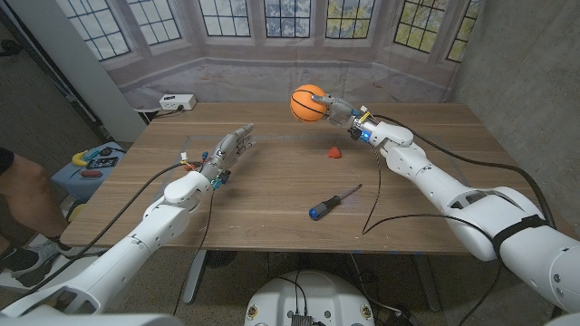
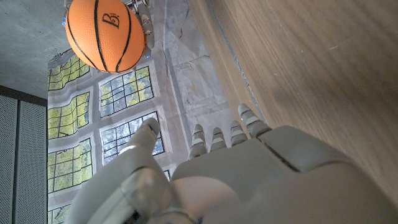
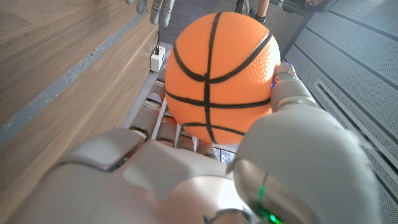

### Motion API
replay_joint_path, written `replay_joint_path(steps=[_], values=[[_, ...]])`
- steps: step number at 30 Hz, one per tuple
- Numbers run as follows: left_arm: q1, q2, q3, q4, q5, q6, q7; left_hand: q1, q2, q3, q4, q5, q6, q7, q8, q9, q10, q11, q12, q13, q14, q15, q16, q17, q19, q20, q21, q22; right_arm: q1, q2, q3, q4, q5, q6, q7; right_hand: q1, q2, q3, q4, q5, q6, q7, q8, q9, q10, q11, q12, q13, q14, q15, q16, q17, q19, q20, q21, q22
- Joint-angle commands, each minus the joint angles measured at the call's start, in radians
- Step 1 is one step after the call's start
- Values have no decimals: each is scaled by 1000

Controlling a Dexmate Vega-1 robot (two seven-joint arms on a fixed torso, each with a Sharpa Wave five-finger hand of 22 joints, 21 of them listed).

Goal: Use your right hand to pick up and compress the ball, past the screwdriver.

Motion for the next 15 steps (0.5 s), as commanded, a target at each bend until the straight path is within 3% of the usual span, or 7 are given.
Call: replay_joint_path(steps=[1, 15], values=[[2, -2, 5, -5, 0, 2, -2, 4, 7, 3, -5, 3, 2, 7, 3, 2, -4, -2, 1, 6, 1, 6, 2, 3, 8, 4, -2, 2, 2, 24, 31, 63, 38, -5, 57, -5, 3, 5, 1, -5, -2, 1, -4, 3, -3, 8, 0, 4, 3, 7, -5, 5, -1, 5, -1, 4], [11, -1, 6, -11, -4, 1, -5, 5, 8, 2, -7, 2, 2, 8, 3, 2, -5, -3, 1, 6, 2, 6, 3, 3, 10, 4, -6, 3, 7, 57, 68, 134, 76, -9, 105, -7, 6, 5, 0, -6, -2, 2, -9, 2, -10, 18, -3, 3, 4, 11, -6, 9, -1, 9, -2, 4]])
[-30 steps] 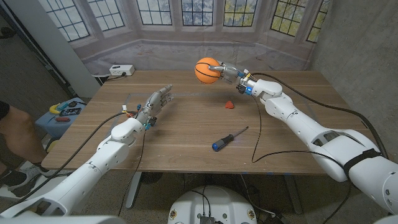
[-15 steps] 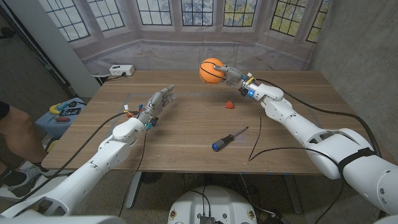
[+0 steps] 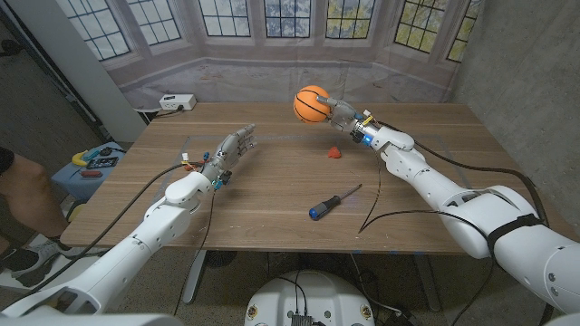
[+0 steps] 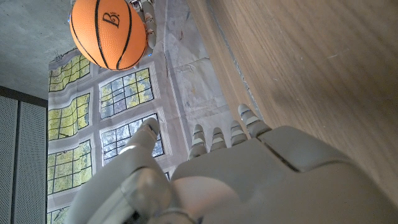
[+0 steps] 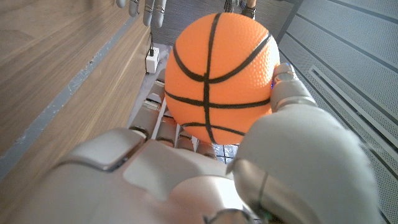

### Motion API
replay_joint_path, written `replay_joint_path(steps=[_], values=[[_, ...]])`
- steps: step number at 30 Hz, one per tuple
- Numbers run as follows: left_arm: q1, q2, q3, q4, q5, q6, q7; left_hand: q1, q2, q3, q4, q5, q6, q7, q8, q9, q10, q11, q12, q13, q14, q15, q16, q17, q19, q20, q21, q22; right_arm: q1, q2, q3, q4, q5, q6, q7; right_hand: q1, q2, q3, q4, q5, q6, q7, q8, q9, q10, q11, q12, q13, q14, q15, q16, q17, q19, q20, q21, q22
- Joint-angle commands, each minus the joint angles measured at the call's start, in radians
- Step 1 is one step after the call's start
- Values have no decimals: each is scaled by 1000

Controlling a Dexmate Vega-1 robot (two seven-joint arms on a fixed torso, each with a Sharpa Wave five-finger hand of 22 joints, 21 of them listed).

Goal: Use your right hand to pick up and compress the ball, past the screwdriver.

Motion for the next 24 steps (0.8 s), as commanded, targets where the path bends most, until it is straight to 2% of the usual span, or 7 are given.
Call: replay_joint_path(steps=[1, 13, 24], values=[[7, 0, 2, -6, -4, 0, -4, 5, 8, 2, -7, 3, 2, 8, 3, 2, -4, -3, 1, 6, 2, 6, 3, 3, 10, 4, -2, 3, 3, 24, 30, 56, 29, -4, 41, -6, 7, 4, -1, -6, -2, 1, -2, 2, 0, 11, 0, 3, 0, 6, 0, 4, 4, 4, -2, 4], [10, 1, 5, -11, -2, 0, -5, 6, 9, 2, -9, 3, 3, 9, 3, 2, -5, -1, 1, 6, 1, 6, 3, 3, 11, 5, -5, 3, 17, 47, 51, 116, 41, 2, 69, -2, 13, 3, -3, -5, 2, 2, -4, 1, 2, 10, 1, 2, 4, 1, 2, 10, 12, 1, 1, 4], [11, 1, 6, -15, -4, 5, -6, 9, 11, 3, -12, 3, 3, 11, 3, 2, -4, -1, 1, 6, 1, 8, 3, 3, 13, 3, -8, 3, 42, 73, 68, 193, 45, 13, 89, 12, 15, 4, -10, -4, 9, 8, -7, 0, 11, 9, 4, 0, 22, -21, 8, 14, 32, -19, 8, 5]])
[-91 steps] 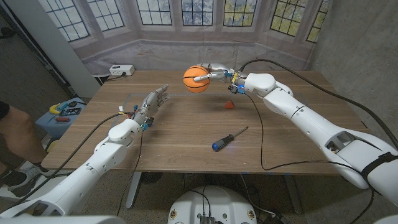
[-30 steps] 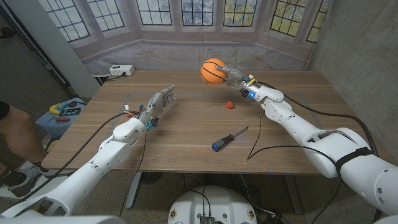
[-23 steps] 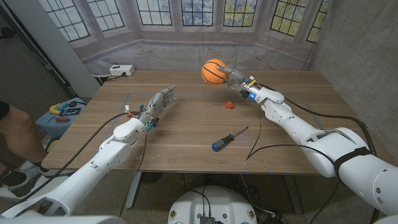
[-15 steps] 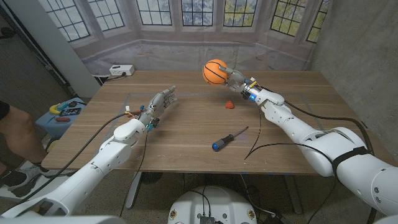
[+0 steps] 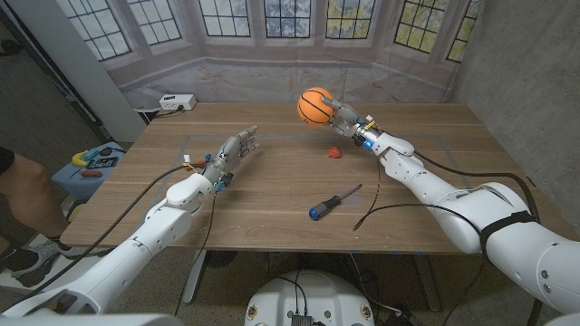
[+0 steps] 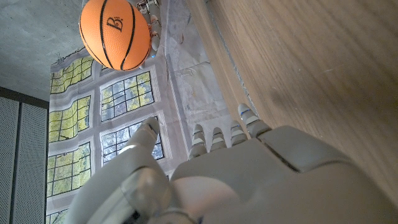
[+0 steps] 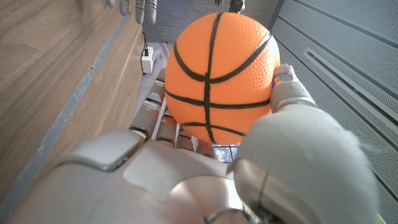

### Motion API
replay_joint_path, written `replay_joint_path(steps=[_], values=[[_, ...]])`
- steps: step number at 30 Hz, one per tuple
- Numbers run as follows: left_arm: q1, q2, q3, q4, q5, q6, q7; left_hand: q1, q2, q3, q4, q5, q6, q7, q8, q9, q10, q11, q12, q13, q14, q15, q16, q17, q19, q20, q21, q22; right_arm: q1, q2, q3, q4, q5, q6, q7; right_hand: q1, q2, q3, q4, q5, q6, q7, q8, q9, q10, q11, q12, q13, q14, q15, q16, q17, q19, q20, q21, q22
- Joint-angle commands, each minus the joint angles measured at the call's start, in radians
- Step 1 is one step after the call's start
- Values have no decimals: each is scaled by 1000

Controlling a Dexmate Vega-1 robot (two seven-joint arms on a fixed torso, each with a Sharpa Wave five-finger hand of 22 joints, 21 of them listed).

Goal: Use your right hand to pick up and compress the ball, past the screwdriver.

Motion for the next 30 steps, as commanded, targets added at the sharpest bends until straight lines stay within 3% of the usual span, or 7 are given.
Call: replay_joint_path(steps=[1, 9, 16, 27, 30], values=[[0, 0, 3, -3, -2, 4, -2, 5, 7, 3, -4, 3, 5, 8, 3, 2, -4, -2, 1, 1, 1, 7, 3, 3, 4, 1, -3, 3, 24, 26, 18, 77, 2, 14, 21, 19, 11, 1, -6, -3, 6, 4, -3, 0, 10, 1, 7, 4, 6, -8, 11, 6, 11, -9, 9, 5], [-4, -2, 7, -1, 0, 5, -5, 8, 8, 3, -6, 3, 7, 7, 4, 2, -4, -1, 1, 1, 0, 7, 3, 2, 5, -2, -6, 3, 2, 24, 26, 46, -1, 15, -11, 35, 18, 0, -10, -1, 34, 11, 1, -1, 34, -7, 15, -2, 53, -47, 31, 16, 50, -35, 24, 7], [-3, -4, 8, -2, 0, 4, -4, 9, 8, 3, -7, 3, 8, 9, 4, 2, -3, -1, 1, 1, 1, 7, 3, 2, 6, -1, -8, 3, -41, -1, 23, -45, -9, -3, -73, 59, 26, 1, -15, 0, 72, 16, 8, -2, 74, -11, 26, -13, 90, -73, 48, 29, 76, -53, 35, 8], [10, -4, 6, -11, 1, -1, 5, 11, 8, 2, -9, 3, 10, 10, 4, 2, -1, -3, 2, 1, 2, 5, 4, 2, 8, -2, -11, 3, -117, -36, 18, -203, -11, -41, -219, 145, 19, -5, -23, -3, 195, 18, 36, -1, 192, -48, 60, -47, 198, -160, 99, 66, 171, -114, 75, 10], [17, -4, 5, -15, 1, -3, 9, 11, 9, 2, -10, 3, 12, 11, 5, 2, 0, -1, 2, 1, 2, 5, 4, 2, 8, -2, -12, 3, -130, -40, 19, -228, -7, -50, -250, 167, 17, -11, -21, -4, 228, 8, 43, 0, 229, -62, 68, -62, 239, -183, 116, 76, 210, -145, 93, 11]])
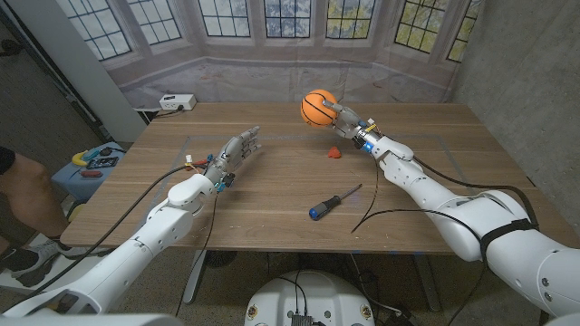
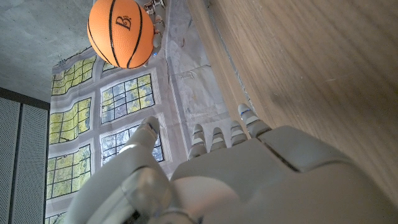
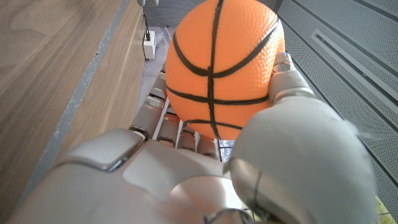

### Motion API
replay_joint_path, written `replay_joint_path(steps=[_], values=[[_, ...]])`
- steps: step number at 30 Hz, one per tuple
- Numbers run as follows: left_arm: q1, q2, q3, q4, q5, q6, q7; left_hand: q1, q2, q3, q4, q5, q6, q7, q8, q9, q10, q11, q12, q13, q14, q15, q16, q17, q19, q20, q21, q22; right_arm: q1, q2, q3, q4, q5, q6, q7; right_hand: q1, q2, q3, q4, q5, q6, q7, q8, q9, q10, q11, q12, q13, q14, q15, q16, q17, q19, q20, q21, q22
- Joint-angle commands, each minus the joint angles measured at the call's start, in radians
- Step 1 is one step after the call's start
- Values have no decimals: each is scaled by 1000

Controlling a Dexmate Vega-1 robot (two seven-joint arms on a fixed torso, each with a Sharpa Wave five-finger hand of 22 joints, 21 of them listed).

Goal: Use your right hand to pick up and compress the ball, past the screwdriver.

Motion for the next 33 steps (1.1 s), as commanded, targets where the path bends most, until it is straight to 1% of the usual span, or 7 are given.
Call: replay_joint_path(steps=[1, 4, 11, 17, 20, 23, 33], values=[[18, -1, -3, -11, 0, -8, 12, 7, 5, 4, -3, 3, 6, 5, 5, 2, 0, -2, 2, 4, 3, 5, 4, 2, 3, 3, -1, 3, -66, -28, -3, -134, 0, -38, -134, 66, 38, -7, 5, 4, 44, -9, 14, 4, 56, -19, 19, -15, 137, -141, 24, 17, 55, -43, 25, 6], [24, 1, -5, -15, -1, -9, 15, 8, 5, 3, -4, 3, 8, 6, 5, 2, 1, 0, 2, 4, 4, 5, 4, 2, 5, 3, -2, 3, -75, -34, -6, -154, -1, -46, -160, 75, 38, -12, 7, 5, 80, -13, 24, 5, 91, -25, 28, -25, 168, -161, 35, 21, 74, -62, 35, 6], [36, 7, -12, -21, -7, -9, 17, 9, 5, 3, -5, 3, 11, 6, 6, 2, 4, 0, 3, 4, 7, 5, 5, 2, 7, 4, -4, 4, -99, -41, -14, -207, -5, -72, -234, 105, 45, -16, 5, 6, 140, -30, 42, 8, 157, -50, 44, -44, 225, -199, 53, 29, 112, -88, 57, 8], [38, 11, -15, -18, -14, -7, 8, 10, 5, 2, -6, 3, 15, 6, 7, 2, 5, 0, 4, 4, 9, 4, 6, 3, 8, 5, -6, 4, -118, -40, -18, -243, -13, -73, -301, 124, 54, -23, 8, 9, 187, -39, 56, 10, 199, -58, 54, -58, 268, -230, 74, 43, 135, -108, 72, 9], [36, 13, -17, -14, -18, -8, 0, 11, 5, 2, -6, 3, 16, 7, 7, 2, 6, 0, 4, 4, 9, 4, 6, 3, 9, 5, -6, 4, -126, -37, -18, -255, -11, -75, -323, 136, 57, -27, 8, 10, 220, -46, 66, 10, 228, -73, 62, -66, 296, -246, 86, 53, 152, -119, 84, 11], [35, 16, -19, -12, -21, -8, -6, 11, 5, 2, -7, 2, 17, 8, 7, 2, 7, -1, 4, 4, 10, 4, 6, 3, 11, 3, -6, 4, -137, -37, -19, -274, -12, -78, -353, 171, 58, -22, -4, 14, 251, -56, 73, 8, 262, -81, 74, -70, 323, -263, 91, 59, 167, -129, 97, 13], [28, 27, -25, 5, -31, -11, -36, 12, 5, 1, -8, 2, 24, 10, 8, 2, 12, -3, 6, 4, 14, 1, 7, 3, 14, 3, -9, 4, -166, -26, -19, -316, -12, -79, -440, 248, 72, -20, -2, 18, 345, -84, 101, 3, 348, -109, 102, -80, 419, -274, 109, 79, 210, -158, 140, 19]])
